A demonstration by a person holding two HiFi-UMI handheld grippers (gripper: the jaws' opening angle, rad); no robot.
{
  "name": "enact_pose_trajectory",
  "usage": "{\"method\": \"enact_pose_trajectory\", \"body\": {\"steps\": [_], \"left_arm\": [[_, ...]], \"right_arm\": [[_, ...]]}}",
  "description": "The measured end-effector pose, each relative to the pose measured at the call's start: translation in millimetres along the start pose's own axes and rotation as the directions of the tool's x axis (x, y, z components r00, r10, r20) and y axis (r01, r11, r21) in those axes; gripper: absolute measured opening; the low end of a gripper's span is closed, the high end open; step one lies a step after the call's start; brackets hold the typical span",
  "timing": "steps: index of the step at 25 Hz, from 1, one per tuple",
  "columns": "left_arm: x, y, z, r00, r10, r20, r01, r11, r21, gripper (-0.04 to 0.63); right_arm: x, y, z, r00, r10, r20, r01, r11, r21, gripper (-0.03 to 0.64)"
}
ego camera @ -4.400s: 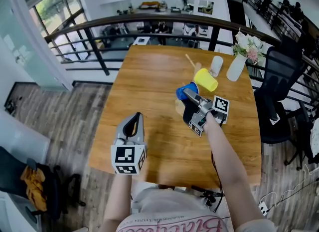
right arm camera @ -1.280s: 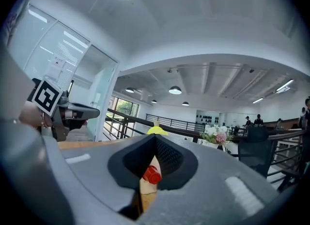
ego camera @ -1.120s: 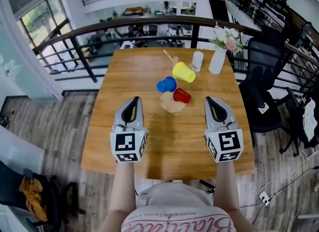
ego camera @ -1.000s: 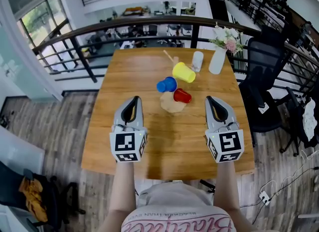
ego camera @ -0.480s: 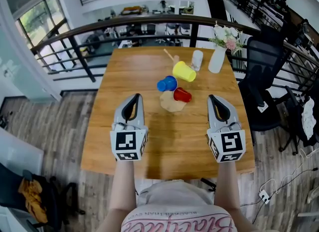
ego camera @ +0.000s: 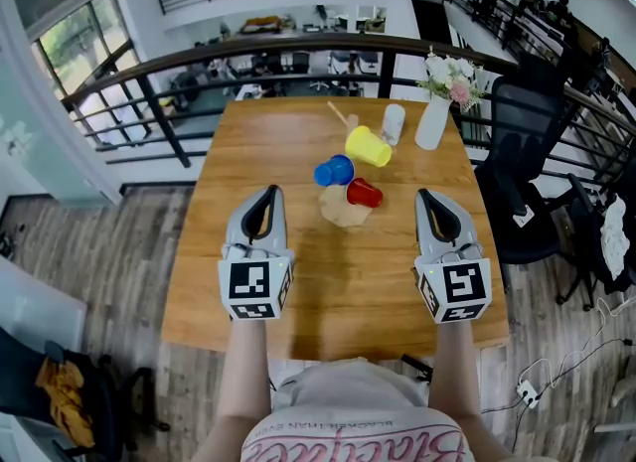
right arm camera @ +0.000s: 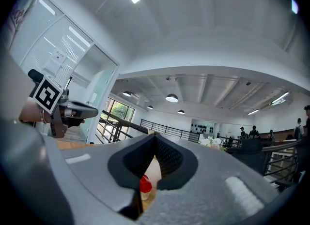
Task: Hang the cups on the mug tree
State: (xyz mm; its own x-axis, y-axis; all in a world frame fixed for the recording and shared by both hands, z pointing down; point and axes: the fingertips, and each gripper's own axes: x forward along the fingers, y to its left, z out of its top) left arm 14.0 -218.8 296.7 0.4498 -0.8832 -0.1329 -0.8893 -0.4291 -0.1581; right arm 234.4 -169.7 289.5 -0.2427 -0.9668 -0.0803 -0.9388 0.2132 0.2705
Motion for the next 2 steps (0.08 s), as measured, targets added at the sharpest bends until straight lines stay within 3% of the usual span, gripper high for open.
{"method": "enact_pose_trajectory", "body": {"steps": [2], "left_arm": [[0.2, 0.7, 0.7, 1.0, -0.001, 0.001, 0.001, 1.0, 0.003, 0.012]], "right_arm": [[0.7, -0.3, 0.6, 1.0, 0.001, -0.001, -0.001, 1.0, -0.007, 0.0]]}}
